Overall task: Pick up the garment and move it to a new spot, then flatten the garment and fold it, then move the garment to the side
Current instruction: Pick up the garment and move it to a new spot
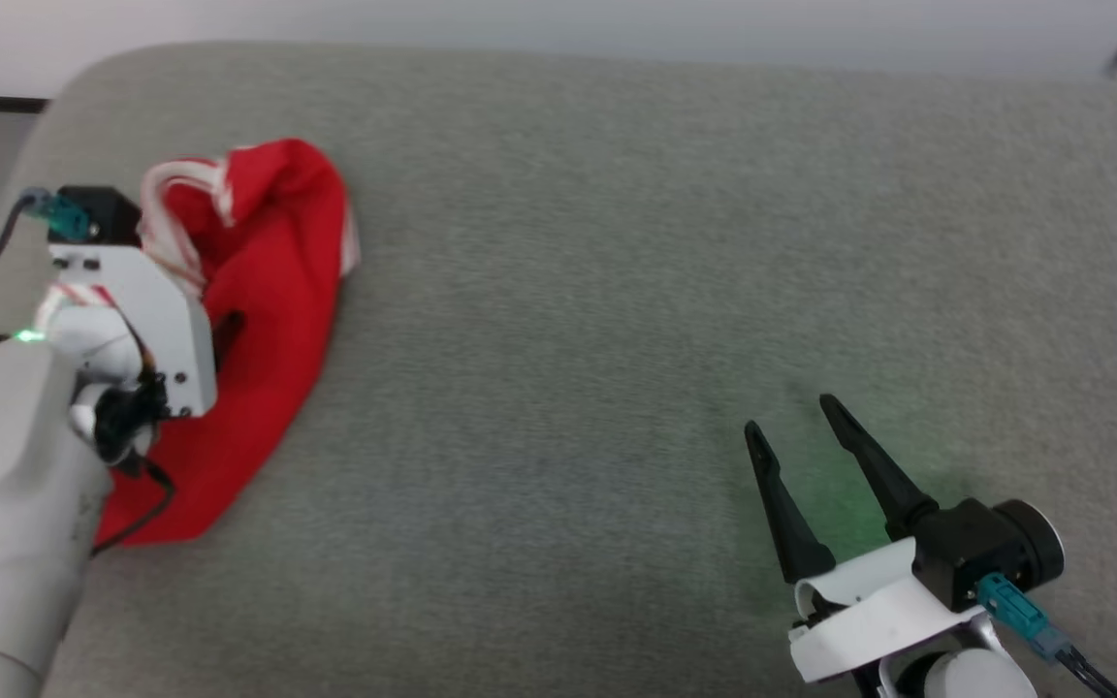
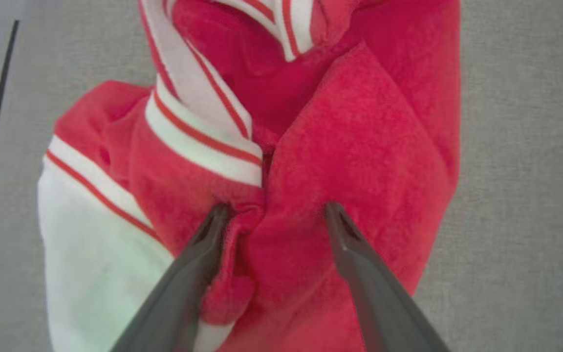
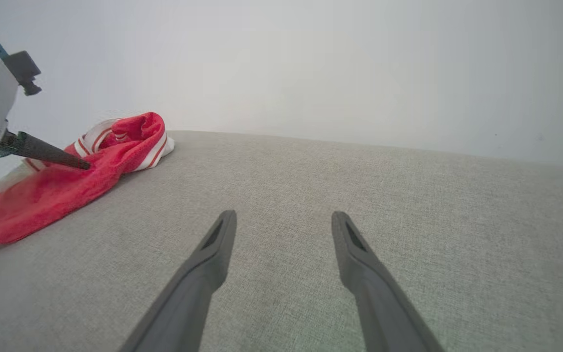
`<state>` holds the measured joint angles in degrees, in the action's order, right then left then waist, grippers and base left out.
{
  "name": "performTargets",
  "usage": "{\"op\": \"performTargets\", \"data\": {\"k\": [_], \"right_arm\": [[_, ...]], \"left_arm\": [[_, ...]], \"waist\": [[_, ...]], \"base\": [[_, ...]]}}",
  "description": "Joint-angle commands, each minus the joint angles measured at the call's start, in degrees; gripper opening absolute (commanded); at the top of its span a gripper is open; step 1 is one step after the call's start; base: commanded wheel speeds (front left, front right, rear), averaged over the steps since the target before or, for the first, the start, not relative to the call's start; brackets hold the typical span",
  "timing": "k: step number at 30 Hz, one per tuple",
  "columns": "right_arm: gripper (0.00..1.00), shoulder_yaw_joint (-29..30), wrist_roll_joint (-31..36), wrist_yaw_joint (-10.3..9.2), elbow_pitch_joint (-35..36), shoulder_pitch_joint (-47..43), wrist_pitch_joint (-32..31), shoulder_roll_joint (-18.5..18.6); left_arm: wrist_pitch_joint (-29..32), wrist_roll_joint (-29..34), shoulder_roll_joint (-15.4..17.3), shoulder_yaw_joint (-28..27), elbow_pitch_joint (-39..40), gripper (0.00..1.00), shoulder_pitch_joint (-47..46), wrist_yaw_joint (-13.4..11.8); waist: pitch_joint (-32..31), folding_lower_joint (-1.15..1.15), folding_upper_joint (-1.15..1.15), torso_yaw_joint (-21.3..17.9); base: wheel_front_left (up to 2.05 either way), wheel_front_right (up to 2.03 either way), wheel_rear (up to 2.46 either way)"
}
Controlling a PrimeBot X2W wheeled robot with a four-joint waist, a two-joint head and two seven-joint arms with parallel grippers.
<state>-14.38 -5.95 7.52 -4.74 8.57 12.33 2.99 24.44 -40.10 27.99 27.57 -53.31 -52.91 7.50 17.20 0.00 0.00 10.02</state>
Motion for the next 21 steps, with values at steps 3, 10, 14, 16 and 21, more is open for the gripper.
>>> {"op": "performTargets", "data": {"k": [3, 10, 14, 16, 21], "right_arm": [[1.0, -0.4, 1.0, -0.06, 0.8, 1.5, -0.2, -0.2], [1.0, -0.4, 1.9, -0.06, 3.1, 1.8, -0.9, -0.2], [1.0, -0.8, 2.3, -0.06, 4.6, 2.2, -1.4, -0.2], [1.0, -0.9, 2.3, -0.06, 5.3, 2.3, -1.5, -0.2], [1.0, -1.4, 1.8, -0.06, 6.3, 2.6, -1.6, -0.2]], "left_arm": [[1.5, -3.0, 1.7, 1.4, -1.6, 1.0, -1.5, -0.1], [4.4, -6.3, 2.7, 5.1, -5.9, 1.0, -2.3, -0.1], [5.0, -8.7, 1.8, 6.1, -7.9, 1.0, -2.4, -0.1], [5.6, -9.4, 1.0, 7.4, -7.9, 1.0, -1.8, -0.1], [5.8, -12.3, 0.6, 8.9, -7.0, 0.5, -0.6, -0.1]], "waist": [[3.7, 0.0, 0.0, -3.7], [7.1, 0.0, 0.0, -5.9], [8.4, 0.0, 0.0, -6.5], [8.6, 0.0, 0.0, -6.5], [8.5, 0.0, 0.0, -6.5]], "base": [[0.0, 0.0, 0.0], [0.0, 0.0, 0.0], [0.0, 0.0, 0.0], [0.0, 0.0, 0.0], [0.0, 0.0, 0.0]]}}
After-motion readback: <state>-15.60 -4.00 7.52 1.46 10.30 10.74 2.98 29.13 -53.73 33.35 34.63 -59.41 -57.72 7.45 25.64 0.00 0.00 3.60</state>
